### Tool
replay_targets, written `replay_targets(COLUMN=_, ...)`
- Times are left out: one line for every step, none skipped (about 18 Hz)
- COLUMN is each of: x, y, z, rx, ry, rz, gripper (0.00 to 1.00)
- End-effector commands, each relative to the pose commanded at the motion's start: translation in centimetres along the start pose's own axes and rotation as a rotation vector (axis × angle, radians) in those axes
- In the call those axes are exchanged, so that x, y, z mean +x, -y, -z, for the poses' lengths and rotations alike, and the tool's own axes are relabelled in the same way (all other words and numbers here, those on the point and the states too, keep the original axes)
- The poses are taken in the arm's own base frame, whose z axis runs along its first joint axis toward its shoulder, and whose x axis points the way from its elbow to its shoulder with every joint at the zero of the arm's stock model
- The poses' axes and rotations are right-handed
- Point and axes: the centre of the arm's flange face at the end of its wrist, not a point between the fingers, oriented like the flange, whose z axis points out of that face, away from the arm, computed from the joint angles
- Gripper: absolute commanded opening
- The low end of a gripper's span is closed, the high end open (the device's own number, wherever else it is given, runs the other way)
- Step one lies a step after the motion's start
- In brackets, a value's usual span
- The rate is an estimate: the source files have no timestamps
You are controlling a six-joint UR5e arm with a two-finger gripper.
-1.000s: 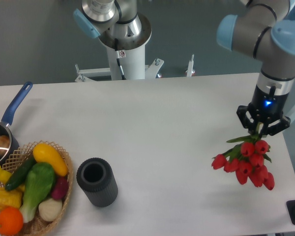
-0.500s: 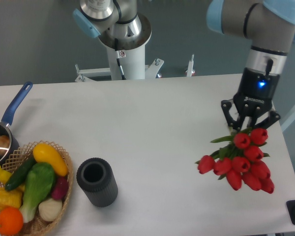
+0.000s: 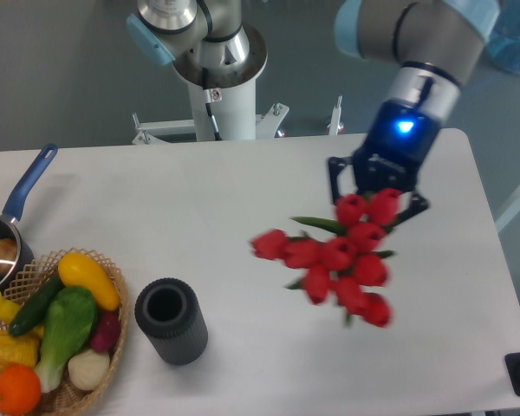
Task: Insert the flowers into the vase
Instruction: 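Lift and carry the red tulips toward the black vase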
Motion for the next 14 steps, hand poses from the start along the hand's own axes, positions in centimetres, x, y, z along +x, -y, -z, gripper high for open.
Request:
replay_targets(x=0.8, y=0.2, z=-0.7, rx=0.013, ry=-0.023, rz=-0.003, gripper=0.00)
replay_targets(x=1.7, y=0.6, z=-1.0, rx=0.037, ry=-0.046, rz=-0.005, gripper=0.00)
replay_targets(x=2.5, y=0.7, z=-1.2, rx=0.063, ry=-0.070, rz=0.000, gripper=0.00)
replay_targets(x=3.0, y=0.4, z=-1.4, rx=0.082, ry=-0.088, rz=0.010, gripper=0.00)
replay_targets(x=3.3, y=0.4, z=-1.5, rx=0.091, ry=-0.098, rz=0.013, gripper=0.00)
replay_targets(x=3.5, y=0.5, z=-1.7, rx=0.100, ry=-0.106, rz=0.015, gripper=0.00)
replay_targets(x=3.6, y=0.6, z=-1.7, rx=0.115, ry=-0.116, rz=0.013, gripper=0.00)
replay_targets(x=3.8, y=1.0, z=-1.7, rx=0.136, ry=-0.127, rz=0.007, gripper=0.00)
replay_targets(x=4.2, y=1.6, z=-1.9, rx=0.164, ry=-0.148, rz=-0.002, gripper=0.00)
replay_targets(x=4.4, y=2.2, z=-1.9, rx=0.189, ry=-0.162, rz=-0.014, gripper=0.00)
replay_targets(x=4.5, y=2.6, z=-1.8, rx=0.208, ry=-0.171, rz=-0.020, gripper=0.00)
replay_targets(x=4.6, y=2.9, z=-1.8, rx=0.219, ry=-0.178, rz=-0.023, gripper=0.00)
replay_targets(x=4.9, y=3.3, z=-2.3, rx=0.220, ry=-0.189, rz=-0.030, gripper=0.00)
replay_targets(x=5.1, y=3.9, z=-2.9, rx=0.223, ry=-0.201, rz=-0.043, gripper=0.00)
